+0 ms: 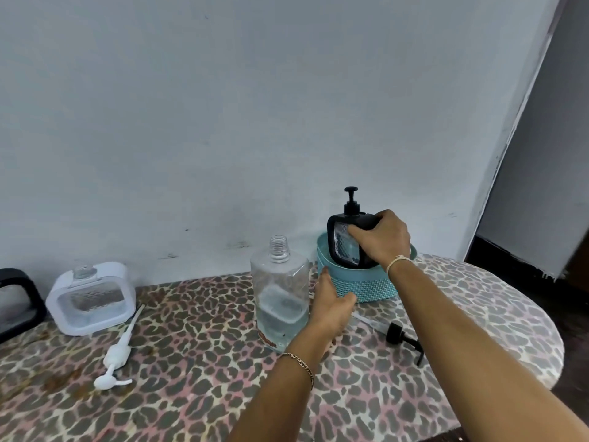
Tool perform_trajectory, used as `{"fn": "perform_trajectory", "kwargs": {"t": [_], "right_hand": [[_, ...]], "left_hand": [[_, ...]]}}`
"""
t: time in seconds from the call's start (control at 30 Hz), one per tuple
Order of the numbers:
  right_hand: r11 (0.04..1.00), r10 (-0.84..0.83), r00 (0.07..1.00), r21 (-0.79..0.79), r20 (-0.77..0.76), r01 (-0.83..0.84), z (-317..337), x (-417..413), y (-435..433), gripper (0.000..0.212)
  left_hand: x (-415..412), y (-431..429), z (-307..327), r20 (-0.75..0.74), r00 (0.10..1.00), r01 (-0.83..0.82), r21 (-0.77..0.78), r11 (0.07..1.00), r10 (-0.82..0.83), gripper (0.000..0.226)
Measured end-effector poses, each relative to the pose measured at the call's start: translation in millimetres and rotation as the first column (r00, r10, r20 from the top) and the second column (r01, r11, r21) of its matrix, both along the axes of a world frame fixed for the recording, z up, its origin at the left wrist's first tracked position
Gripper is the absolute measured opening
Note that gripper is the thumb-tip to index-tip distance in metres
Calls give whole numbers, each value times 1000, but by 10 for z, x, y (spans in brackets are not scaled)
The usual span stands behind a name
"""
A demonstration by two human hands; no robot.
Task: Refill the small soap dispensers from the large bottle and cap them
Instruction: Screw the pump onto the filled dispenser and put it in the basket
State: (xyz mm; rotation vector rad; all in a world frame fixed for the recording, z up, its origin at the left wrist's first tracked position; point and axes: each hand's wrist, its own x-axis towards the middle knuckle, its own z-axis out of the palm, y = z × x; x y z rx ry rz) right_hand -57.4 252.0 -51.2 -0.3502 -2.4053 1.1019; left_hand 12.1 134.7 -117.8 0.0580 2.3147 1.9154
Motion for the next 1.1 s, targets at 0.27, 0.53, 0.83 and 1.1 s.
{"fn": "perform_trajectory", "kwargs": {"t": [0.27,0.53,0.83,1.1], "right_hand": [[988,105,967,84,231,-128,-314,-264,-134,63],[951,208,874,120,439,-286,-323,-299,-103,76],[895,327,771,84,547,-439,-209,-236,-96,56],[918,235,871,196,432,-345,-269,-129,-90,39]], "left_hand": [[-96,39,-81,31,996,-87,16,996,86,77],[-164,47,-179,13,993,-119,58,991,119,77],[-130,19,-163,13,997,-80,59,995,79,79],[31,-16,-51,23,1000,10,-15,1000,-10,75]]}}
